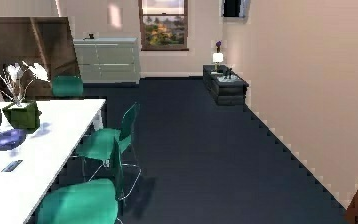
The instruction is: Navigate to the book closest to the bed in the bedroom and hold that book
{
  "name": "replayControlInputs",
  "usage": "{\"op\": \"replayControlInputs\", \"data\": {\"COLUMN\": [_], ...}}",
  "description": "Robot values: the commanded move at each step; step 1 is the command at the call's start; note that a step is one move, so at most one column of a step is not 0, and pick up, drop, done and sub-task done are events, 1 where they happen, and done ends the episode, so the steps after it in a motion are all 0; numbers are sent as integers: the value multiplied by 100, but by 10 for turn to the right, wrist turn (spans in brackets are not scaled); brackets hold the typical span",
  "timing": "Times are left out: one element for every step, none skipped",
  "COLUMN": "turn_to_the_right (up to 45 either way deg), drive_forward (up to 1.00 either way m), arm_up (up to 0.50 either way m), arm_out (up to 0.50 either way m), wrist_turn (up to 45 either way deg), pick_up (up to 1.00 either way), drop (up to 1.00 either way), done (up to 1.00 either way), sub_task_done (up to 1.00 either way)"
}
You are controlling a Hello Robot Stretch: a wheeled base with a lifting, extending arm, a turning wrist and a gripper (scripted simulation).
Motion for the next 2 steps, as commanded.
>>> {"op": "replayControlInputs", "data": {"turn_to_the_right": [0, -30], "drive_forward": [60, 0], "arm_up": [0, 0], "arm_out": [0, 0], "wrist_turn": [0, 0], "pick_up": [0, 0], "drop": [0, 0], "done": [0, 0], "sub_task_done": [0, 0]}}
